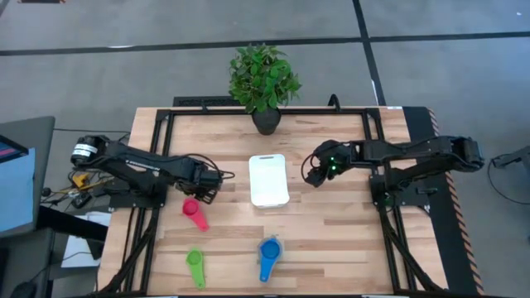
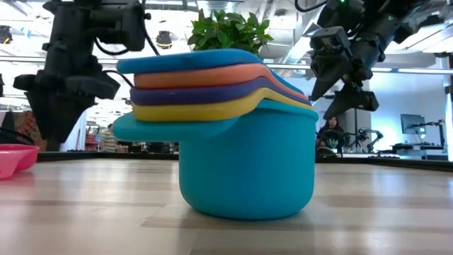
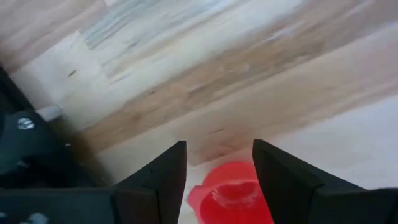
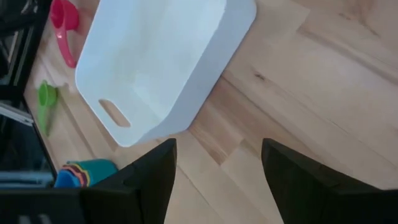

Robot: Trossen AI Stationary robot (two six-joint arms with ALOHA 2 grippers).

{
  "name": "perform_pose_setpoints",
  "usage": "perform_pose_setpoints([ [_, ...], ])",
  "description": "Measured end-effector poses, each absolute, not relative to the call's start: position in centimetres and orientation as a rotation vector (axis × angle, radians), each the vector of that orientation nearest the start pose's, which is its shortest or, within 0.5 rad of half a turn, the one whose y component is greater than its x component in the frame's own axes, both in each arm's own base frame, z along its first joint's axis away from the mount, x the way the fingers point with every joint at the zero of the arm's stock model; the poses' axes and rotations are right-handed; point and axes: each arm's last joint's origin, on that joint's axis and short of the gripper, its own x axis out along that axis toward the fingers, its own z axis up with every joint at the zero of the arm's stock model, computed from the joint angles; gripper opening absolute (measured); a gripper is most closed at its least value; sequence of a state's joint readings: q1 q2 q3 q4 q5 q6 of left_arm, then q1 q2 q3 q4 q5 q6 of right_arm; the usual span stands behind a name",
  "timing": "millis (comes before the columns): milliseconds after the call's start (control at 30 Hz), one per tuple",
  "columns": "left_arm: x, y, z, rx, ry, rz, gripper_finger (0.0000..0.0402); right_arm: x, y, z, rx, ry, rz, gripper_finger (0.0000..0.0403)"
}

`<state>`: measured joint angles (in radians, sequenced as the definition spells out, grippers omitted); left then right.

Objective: Nest measuring cups in basket
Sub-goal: Stack the pink measuring cup on top of the blue measuring cup

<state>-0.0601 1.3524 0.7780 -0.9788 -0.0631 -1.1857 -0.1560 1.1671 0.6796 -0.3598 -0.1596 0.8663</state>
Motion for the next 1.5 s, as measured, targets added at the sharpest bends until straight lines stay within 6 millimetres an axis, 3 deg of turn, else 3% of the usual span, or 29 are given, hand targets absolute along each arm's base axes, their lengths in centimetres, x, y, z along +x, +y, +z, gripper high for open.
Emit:
perform_pose_setpoints([
  [400, 17.2, -3.1, 20.6, -0.933, 1.161, 0.850, 0.0173, 22.1, -4.1, 21.3, 0.988, 0.781, -0.359, 0.0260],
  [600, 16.6, -3.4, 18.4, -0.976, 1.175, 0.840, 0.0173, 22.1, -4.8, 21.4, 0.978, 0.747, -0.365, 0.0260],
  [733, 16.5, -3.6, 17.2, -1.040, 1.178, 0.812, 0.0173, 22.2, -5.2, 21.6, 0.988, 0.718, -0.374, 0.0260],
  [1200, 16.4, -3.7, 17.2, -1.044, 1.199, 0.815, 0.0173, 22.2, -5.2, 21.6, 1.014, 0.712, -0.379, 0.0260],
  [1500, 17.0, -3.9, 18.8, -1.049, 1.206, 0.762, 0.0173, 22.2, -5.2, 21.6, 1.033, 0.709, -0.386, 0.0260],
])
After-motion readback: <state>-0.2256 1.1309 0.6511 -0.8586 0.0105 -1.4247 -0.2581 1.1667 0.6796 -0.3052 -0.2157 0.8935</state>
